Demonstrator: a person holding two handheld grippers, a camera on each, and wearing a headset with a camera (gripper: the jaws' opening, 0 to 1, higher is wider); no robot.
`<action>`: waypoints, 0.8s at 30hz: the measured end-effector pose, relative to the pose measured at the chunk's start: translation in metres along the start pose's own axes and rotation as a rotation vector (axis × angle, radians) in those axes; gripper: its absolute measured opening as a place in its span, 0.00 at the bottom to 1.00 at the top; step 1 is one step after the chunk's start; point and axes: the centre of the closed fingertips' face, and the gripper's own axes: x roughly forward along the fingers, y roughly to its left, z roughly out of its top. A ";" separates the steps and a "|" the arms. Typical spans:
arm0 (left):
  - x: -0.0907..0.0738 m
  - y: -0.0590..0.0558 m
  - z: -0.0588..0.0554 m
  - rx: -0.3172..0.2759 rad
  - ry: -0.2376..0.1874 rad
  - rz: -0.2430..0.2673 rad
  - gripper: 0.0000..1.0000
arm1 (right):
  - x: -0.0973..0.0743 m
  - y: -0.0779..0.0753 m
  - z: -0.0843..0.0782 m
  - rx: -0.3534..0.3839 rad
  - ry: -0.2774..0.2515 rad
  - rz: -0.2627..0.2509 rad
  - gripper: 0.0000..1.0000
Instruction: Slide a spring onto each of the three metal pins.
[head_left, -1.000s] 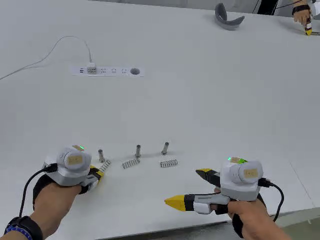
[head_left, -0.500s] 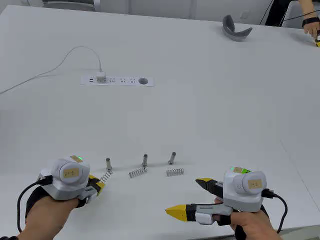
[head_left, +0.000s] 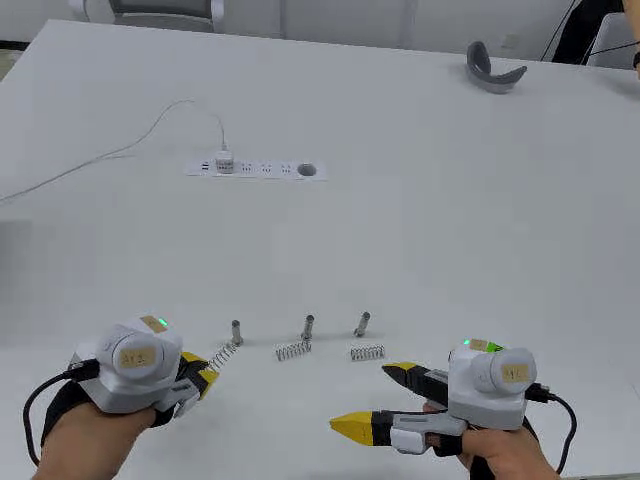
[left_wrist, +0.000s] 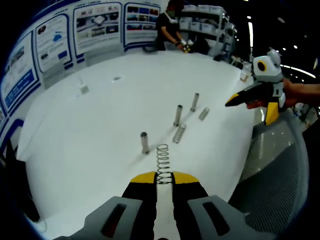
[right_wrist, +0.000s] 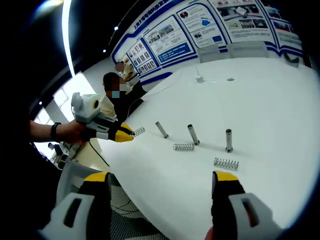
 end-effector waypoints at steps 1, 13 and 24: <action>-0.002 -0.002 0.001 0.011 -0.003 -0.002 0.10 | 0.002 0.001 0.001 -0.002 0.003 0.005 0.84; -0.012 -0.032 0.003 0.081 -0.008 -0.066 0.10 | 0.015 0.019 0.019 0.029 -0.036 0.082 0.75; -0.010 -0.065 0.021 0.121 -0.037 -0.132 0.10 | 0.027 0.039 0.031 0.063 -0.062 0.167 0.54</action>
